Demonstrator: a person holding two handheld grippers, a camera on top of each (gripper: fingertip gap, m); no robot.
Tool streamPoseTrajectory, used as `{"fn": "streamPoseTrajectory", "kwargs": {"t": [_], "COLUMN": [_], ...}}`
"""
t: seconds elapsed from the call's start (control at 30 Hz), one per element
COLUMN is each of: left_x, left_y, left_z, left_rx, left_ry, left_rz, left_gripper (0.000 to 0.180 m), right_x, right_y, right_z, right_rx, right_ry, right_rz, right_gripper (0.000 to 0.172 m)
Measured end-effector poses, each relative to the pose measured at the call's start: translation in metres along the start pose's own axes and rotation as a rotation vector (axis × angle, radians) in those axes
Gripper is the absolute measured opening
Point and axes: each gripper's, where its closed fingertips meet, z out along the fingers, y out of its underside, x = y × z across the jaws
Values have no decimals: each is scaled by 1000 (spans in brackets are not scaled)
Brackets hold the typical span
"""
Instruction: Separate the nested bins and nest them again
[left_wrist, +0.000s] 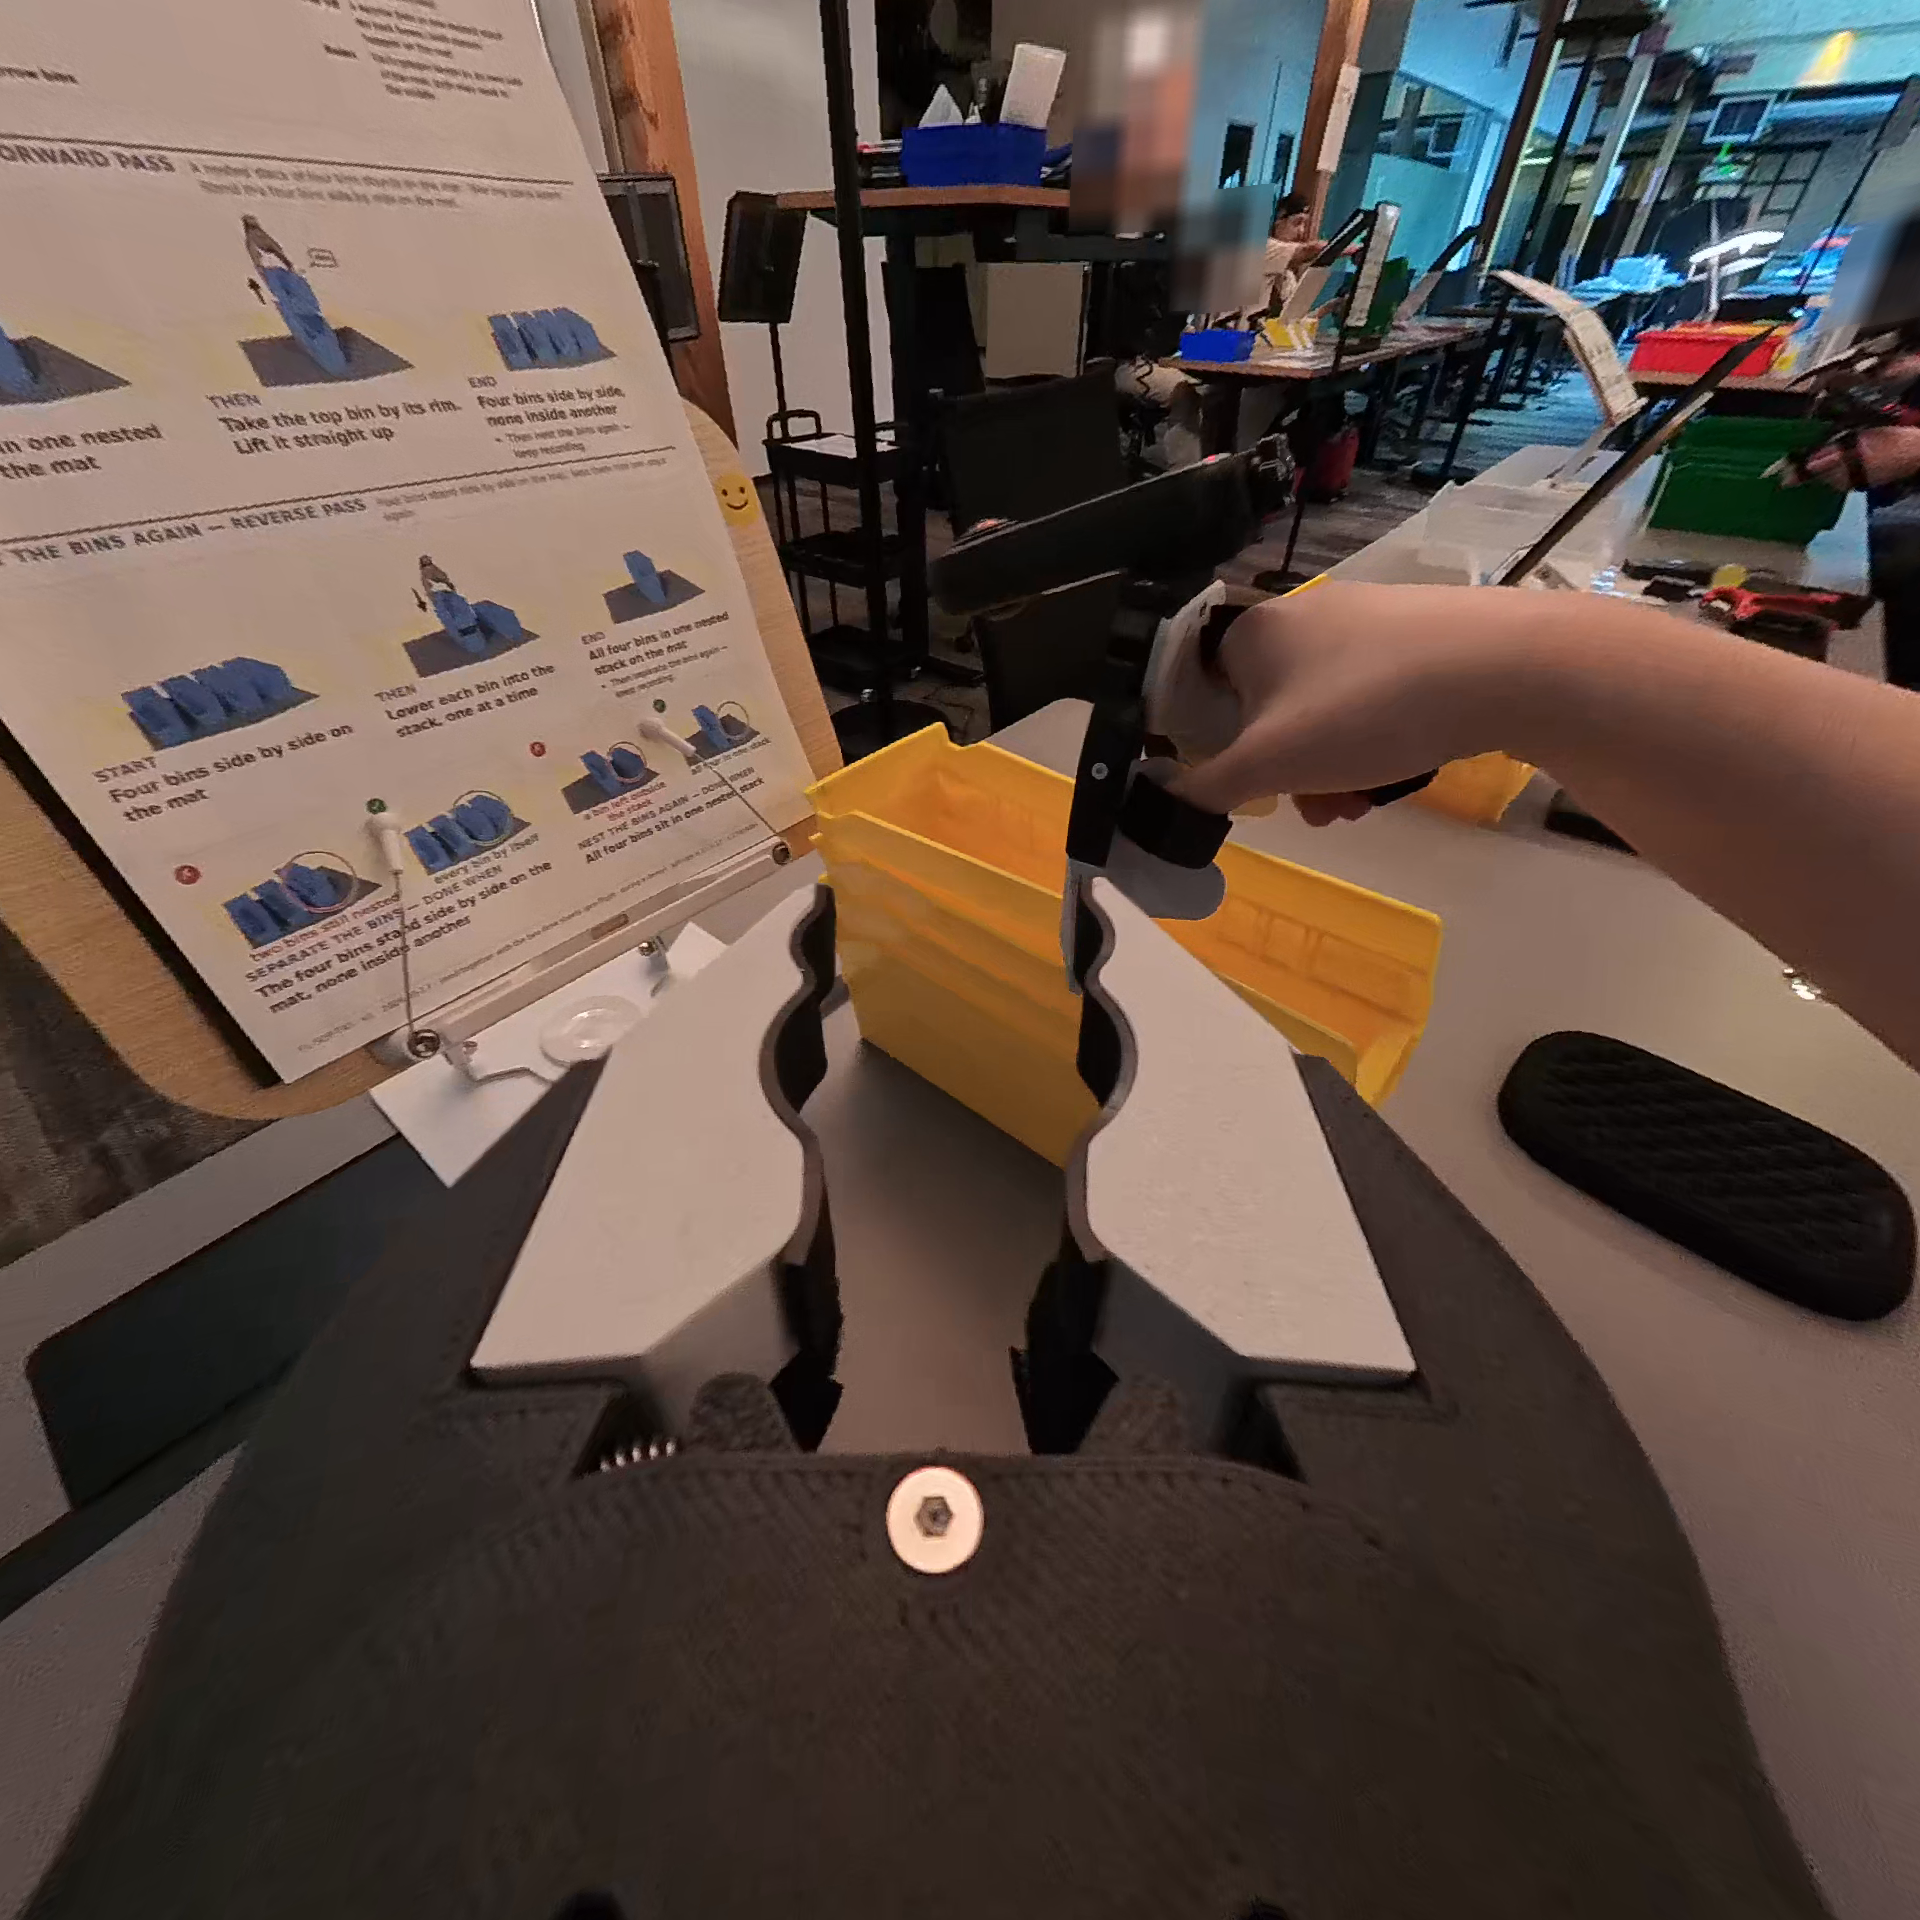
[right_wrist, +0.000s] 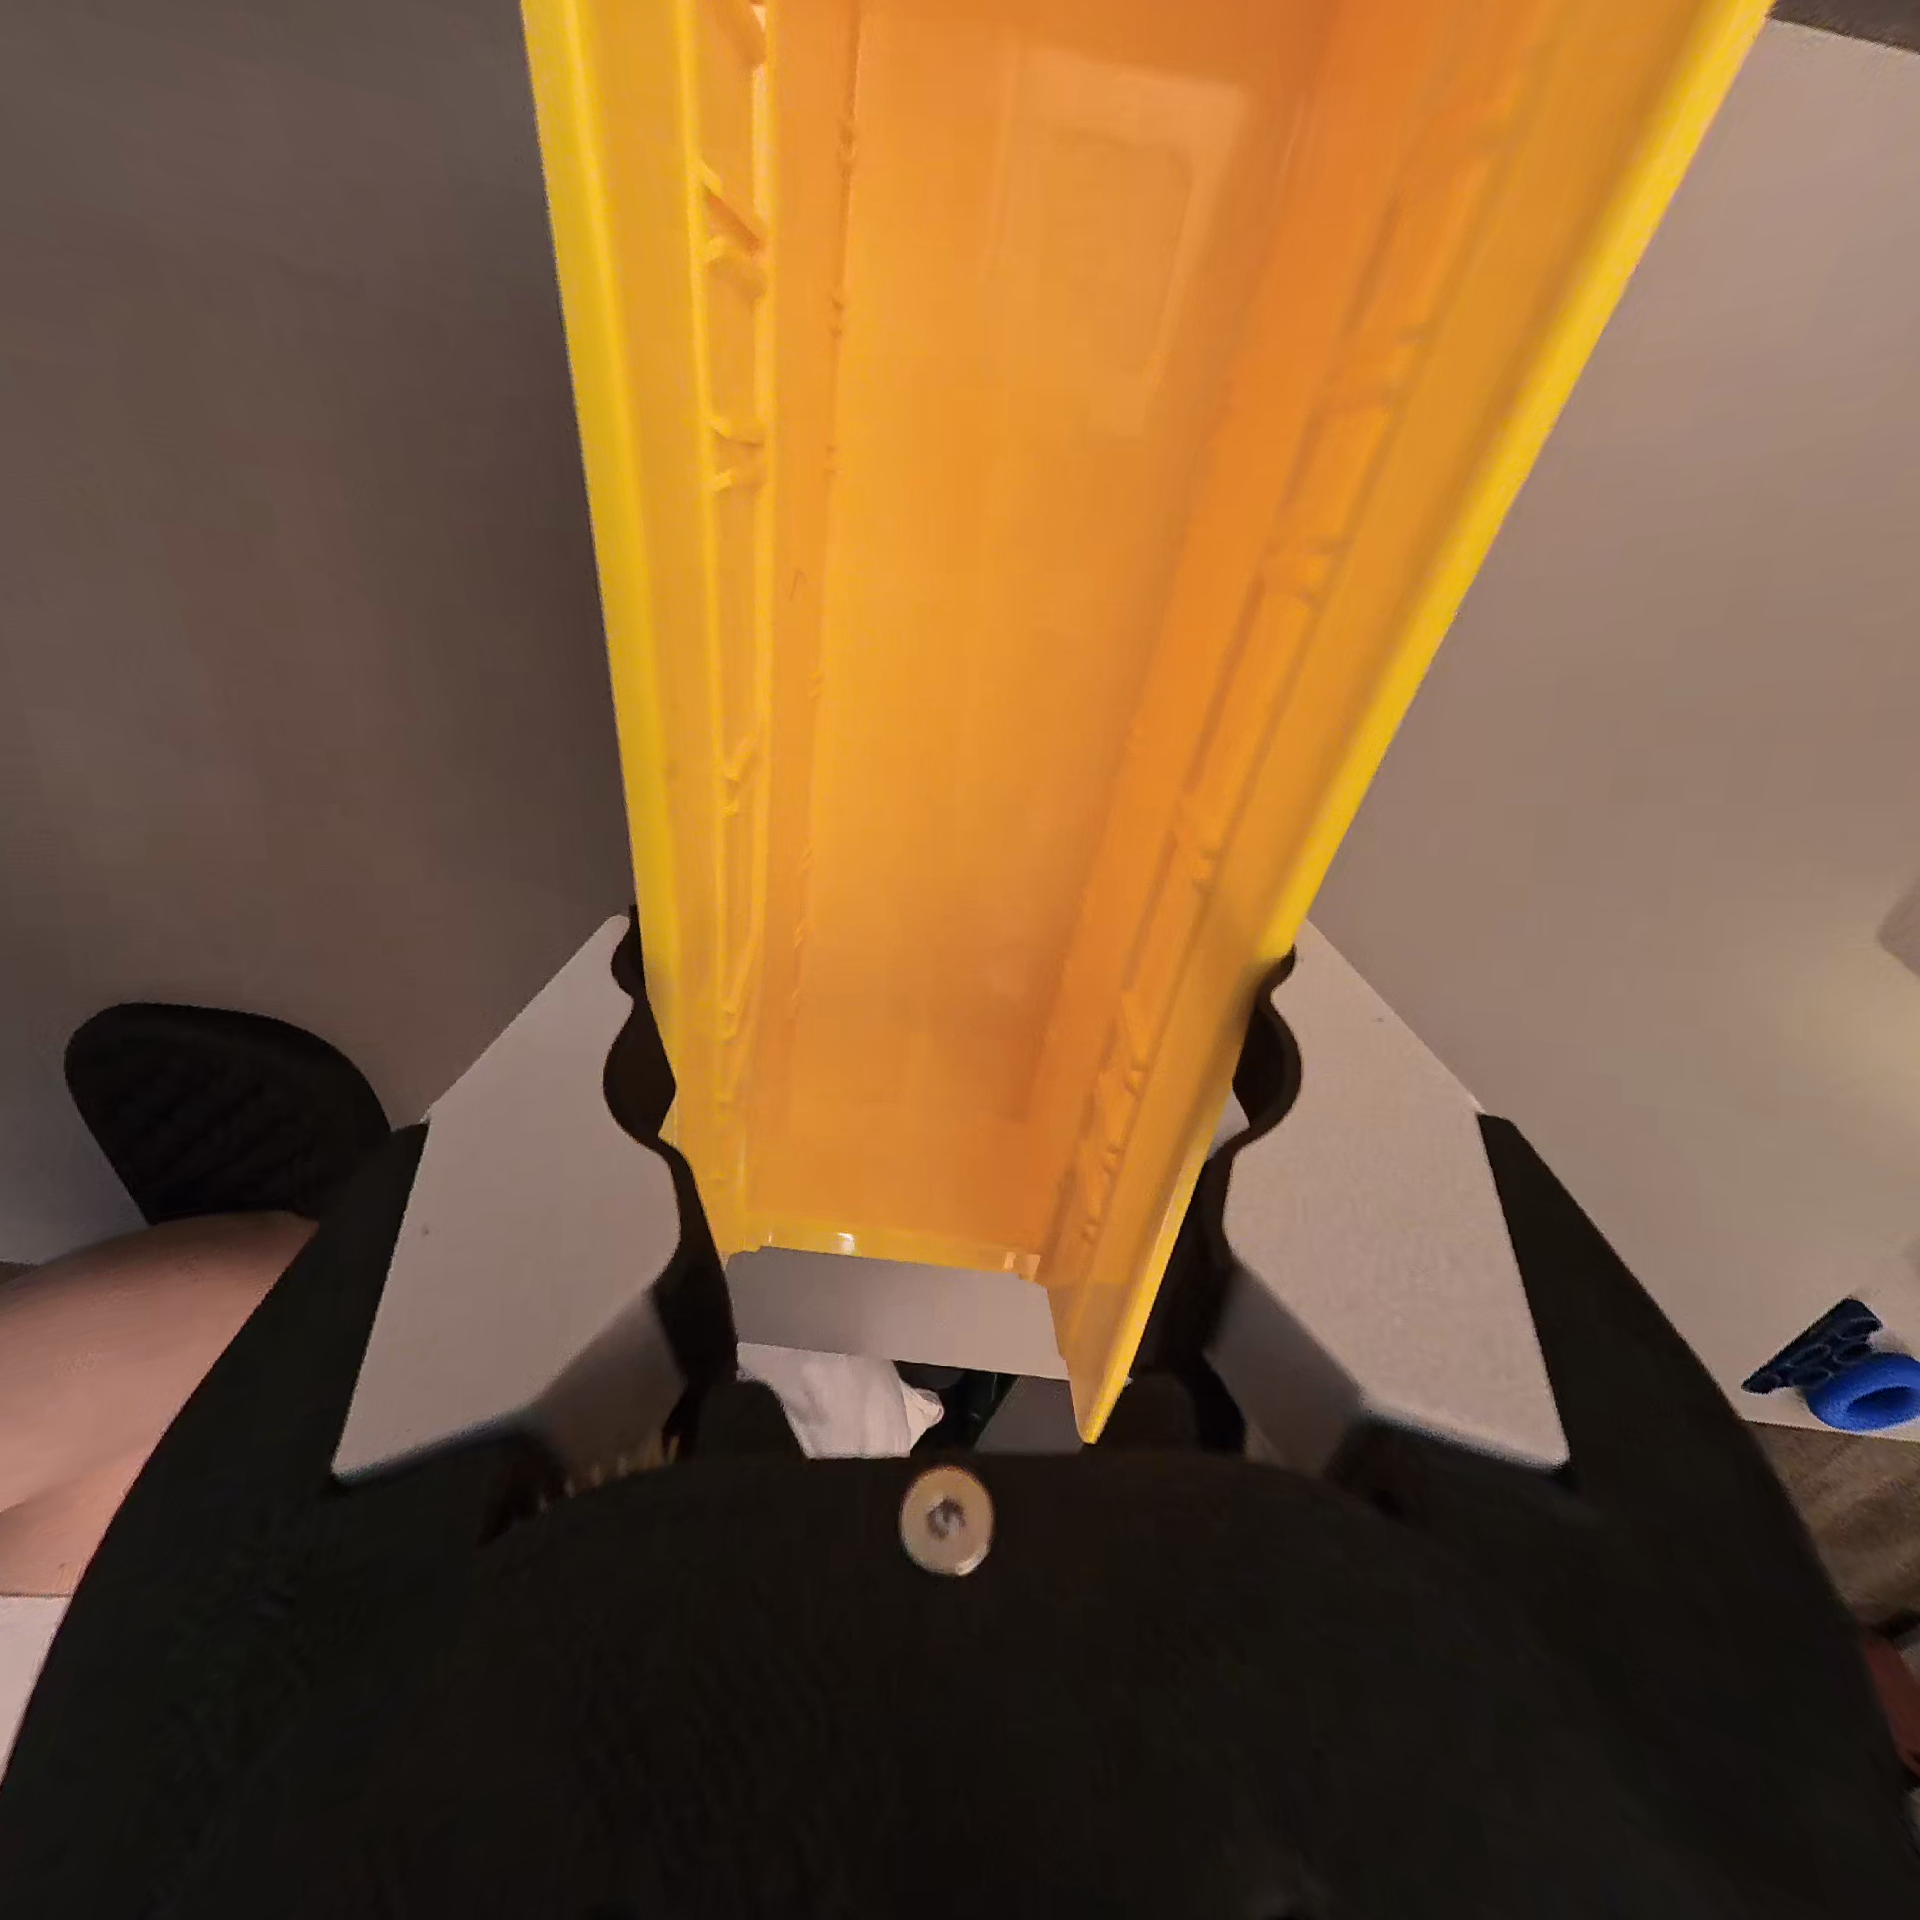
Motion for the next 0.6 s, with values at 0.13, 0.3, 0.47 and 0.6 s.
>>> {"fn": "streamPoseTrajectory", "kwargs": {"t": [0.13, 0.3, 0.47, 0.6], "left_x": [1, 0, -3, -1], "left_y": [1, -2, -2, -3], "left_z": [-1, -5, -7, -7], "left_rx": [-7, 5, 9, 11], "left_ry": [4, 0, -9, 2], "left_rz": [-3, -6, -13, -18], "left_gripper": [45, 44, 44, 44], "right_x": [0, -4, -3, 27], "right_y": [0, -7, -5, 9], "right_z": [-6, -38, -105, -153], "right_rx": [20, 94, 206, 320], "right_ry": [-5, -40, -87, -96], "right_rz": [3, 2, -39, -46], "right_gripper": [113, 114, 113, 114]}}
